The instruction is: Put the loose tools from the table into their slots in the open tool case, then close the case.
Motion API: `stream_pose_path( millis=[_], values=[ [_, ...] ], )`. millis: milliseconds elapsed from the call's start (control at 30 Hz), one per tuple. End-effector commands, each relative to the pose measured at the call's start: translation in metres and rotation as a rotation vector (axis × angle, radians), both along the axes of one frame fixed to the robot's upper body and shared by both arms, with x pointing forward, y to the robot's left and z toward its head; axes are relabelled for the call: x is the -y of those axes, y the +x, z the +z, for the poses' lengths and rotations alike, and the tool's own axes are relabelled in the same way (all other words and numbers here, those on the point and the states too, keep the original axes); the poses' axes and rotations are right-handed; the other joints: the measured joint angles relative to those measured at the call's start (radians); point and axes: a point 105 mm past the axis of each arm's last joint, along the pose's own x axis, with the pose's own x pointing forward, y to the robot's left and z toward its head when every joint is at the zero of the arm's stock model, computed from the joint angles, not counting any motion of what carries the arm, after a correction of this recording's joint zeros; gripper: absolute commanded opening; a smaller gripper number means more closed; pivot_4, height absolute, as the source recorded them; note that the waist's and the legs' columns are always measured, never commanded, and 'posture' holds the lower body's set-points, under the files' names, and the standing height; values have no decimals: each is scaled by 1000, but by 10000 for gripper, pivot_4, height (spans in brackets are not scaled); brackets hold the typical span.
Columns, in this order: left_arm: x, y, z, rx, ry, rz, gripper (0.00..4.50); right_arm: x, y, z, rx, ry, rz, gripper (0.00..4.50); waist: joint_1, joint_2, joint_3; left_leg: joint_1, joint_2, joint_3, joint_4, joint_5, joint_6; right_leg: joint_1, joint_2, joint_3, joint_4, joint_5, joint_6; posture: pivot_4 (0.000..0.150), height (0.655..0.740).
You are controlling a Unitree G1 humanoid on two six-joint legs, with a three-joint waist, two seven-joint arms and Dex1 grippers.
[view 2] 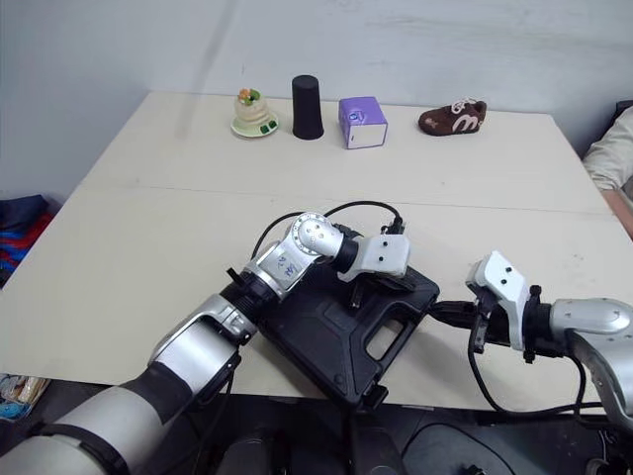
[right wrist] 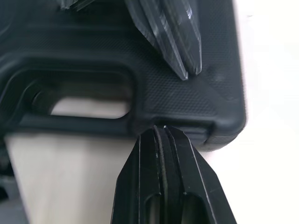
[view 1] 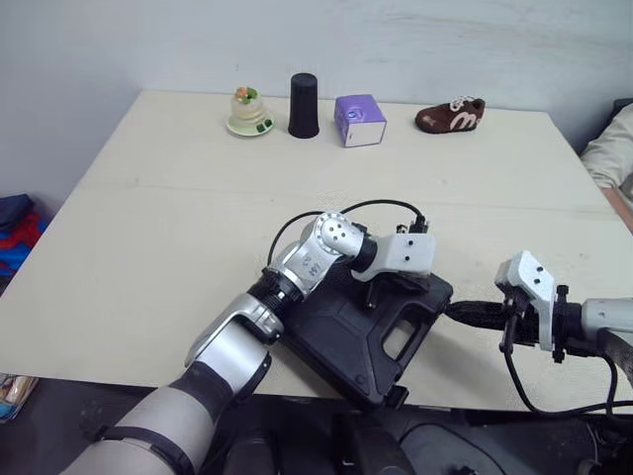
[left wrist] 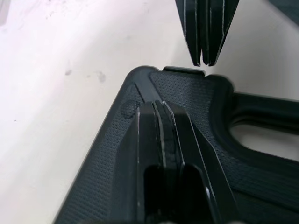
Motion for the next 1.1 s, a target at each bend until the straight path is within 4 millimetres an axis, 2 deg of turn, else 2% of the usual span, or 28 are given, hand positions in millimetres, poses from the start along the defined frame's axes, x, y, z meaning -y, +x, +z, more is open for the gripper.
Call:
stream_pose_path(
  millis=[33, 100, 167, 267, 333, 500, 667, 800, 967, 1100],
  values=[
    [-21, -32, 22, -168, -32, -148, 299, -4, -20, 13, 1, -1, 64, 0, -1, 1, 0, 0, 0, 0, -2, 0, -1, 0, 0, 0, 0, -1, -1, 1500, 7383],
    [-34, -53, 40, -221, -60, -236, 299, -9, -36, 7, -58, 4, 105, 0, 2, 3, 2, 0, 0, 0, -4, 1, -4, -2, 0, 0, 1, -3, -1, 1500, 7383],
    [-47, -73, 47, -271, -43, -305, 299, -18, -54, -4, -130, 6, 158, 0, 8, 3, 2, -2, 0, -1, -4, 5, -11, -4, 0, 0, 4, -7, -1, 1500, 7383],
    [-57, -92, 38, -312, 24, -347, 299, -27, -71, -16, -196, 0, 213, 0, 22, 4, 1, 0, 0, -2, -3, 4, -12, -2, -1, 0, 6, -10, 1, 1500, 7383],
    [-58, -98, 24, -301, 71, -346, 299, -31, -76, -24, -223, -11, 239, 0, 23, 4, 1, 1, -1, -2, -2, 3, -11, -1, -2, 0, 6, -10, 1, 1500, 7383],
    [-52, -94, -9, -212, 172, -277, 299, -38, -81, -36, -253, -18, 268, 0, 25, 3, 2, 0, -3, -2, 3, -2, -1, 1, -4, 0, 6, -9, 2, 1500, 7383],
    [-58, -98, -27, -190, 254, -278, 299, -52, -86, -39, -268, 23, 297, 0, 22, 3, 1, 1, -3, -2, 4, -1, 1, 2, -4, 1, 5, -9, 0, 1500, 7383],
    [-69, -92, -53, -87, 363, -273, 299, -66, -84, -40, -253, 60, 317, 0, 24, 3, 0, 2, -2, -3, 4, -1, 0, 3, -4, 0, 5, -9, 0, 1500, 7383],
    [-67, -87, -55, -80, 351, -250, 299, -79, -79, -36, -231, 120, 324, 0, 25, 2, -4, 3, -2, -4, 3, 0, 1, 5, -4, 0, 3, -9, -3, 1500, 7383],
    [-65, -86, -55, -89, 340, -240, 299, -91, -71, -21, -197, 218, 315, 0, 24, 0, -5, 2, -2, -4, 3, 1, 3, 7, -5, 0, 0, -9, -7, 1500, 7383]
  ],
)
